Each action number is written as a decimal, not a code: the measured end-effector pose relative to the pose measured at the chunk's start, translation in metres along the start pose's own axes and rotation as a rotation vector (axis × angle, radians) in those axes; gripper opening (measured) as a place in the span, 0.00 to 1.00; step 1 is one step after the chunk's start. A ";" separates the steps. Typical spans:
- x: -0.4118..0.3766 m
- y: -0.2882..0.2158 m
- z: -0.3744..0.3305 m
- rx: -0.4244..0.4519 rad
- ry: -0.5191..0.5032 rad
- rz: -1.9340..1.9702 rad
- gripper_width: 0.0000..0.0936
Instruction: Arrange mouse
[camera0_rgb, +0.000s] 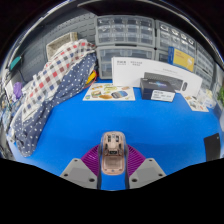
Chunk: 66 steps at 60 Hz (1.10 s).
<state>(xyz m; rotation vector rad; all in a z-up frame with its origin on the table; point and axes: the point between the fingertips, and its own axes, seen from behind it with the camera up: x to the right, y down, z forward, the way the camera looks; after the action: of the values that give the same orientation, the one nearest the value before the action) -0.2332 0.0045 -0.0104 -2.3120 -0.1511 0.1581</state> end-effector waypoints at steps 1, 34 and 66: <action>0.000 0.000 -0.001 -0.003 -0.012 0.005 0.34; 0.340 -0.147 -0.236 0.365 0.137 -0.089 0.34; 0.458 0.086 -0.123 0.020 0.144 0.085 0.39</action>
<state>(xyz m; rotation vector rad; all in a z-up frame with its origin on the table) 0.2434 -0.0698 -0.0213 -2.3020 0.0219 0.0353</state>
